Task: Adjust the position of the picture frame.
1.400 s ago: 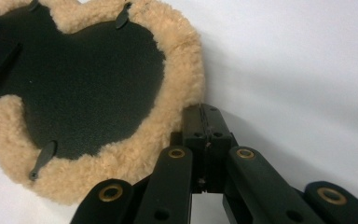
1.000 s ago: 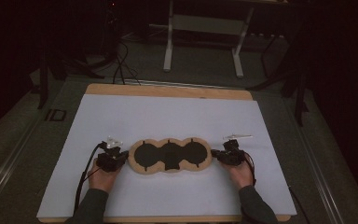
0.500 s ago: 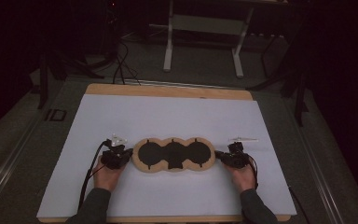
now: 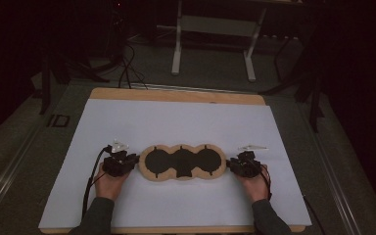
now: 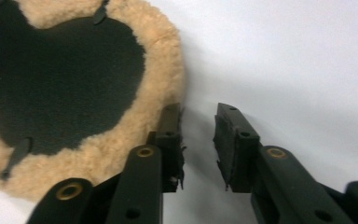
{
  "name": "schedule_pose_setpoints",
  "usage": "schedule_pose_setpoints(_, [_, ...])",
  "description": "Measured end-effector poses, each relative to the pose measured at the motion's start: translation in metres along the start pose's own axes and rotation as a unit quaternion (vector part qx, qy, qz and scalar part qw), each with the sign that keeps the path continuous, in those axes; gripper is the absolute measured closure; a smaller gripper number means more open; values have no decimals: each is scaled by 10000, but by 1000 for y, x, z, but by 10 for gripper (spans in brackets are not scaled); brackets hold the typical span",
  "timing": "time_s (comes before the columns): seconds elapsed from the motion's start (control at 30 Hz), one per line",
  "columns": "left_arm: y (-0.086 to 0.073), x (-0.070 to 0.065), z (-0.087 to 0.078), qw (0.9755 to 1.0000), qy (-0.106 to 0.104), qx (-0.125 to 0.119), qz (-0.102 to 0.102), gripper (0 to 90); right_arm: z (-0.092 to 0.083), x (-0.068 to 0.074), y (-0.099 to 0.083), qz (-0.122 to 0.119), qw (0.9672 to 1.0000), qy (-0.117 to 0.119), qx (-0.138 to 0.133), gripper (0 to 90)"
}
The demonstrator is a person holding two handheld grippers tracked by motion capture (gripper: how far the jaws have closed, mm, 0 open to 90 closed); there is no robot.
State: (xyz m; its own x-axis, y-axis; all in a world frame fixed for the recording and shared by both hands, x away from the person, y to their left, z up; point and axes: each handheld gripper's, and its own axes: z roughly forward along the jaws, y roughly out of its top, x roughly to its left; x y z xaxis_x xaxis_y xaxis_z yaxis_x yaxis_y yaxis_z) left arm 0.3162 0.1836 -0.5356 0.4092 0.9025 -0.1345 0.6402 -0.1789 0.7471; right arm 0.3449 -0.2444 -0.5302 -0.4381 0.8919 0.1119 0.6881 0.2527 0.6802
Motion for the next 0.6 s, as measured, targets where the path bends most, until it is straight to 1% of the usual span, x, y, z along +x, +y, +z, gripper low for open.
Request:
schedule_pose_setpoints(0.07, [0, 0, -3, 10000, -26, -66, -35, 752, -1, 1, 1, -55, 9999, -116, -12, 681])
schedule_pose_setpoints(0.13, [1, 1, -6, 9999, -80, -136, -57, 727, -3, 0, 1, -46, 9998, -178, -71, 649])
schedule_pose_setpoints(0.2, [2, -1, -10, 9998, -82, -204, -12, 700, -5, -2, 1, 1, 9996, -257, -118, 613])
schedule_pose_setpoints(0.3, [3, -3, -14, 9994, -143, -328, -8, 666, -8, -5, 1, 105, 9996, -241, -142, 584])
schedule_pose_setpoints(0.4, [4, -3, -18, 9989, -158, -444, -32, 632, -11, -6, 3, 130, 9997, -124, -160, 566])
schedule_pose_setpoints(0.5, [5, -3, -22, 9982, -229, -549, -87, 597, -13, -5, 3, 54, 9999, -83, -128, 562])
schedule_pose_setpoints(0.6, [7, -4, -27, 9975, -265, -646, -72, 576, -18, -1, 4, -114, 9997, -147, -145, 547])
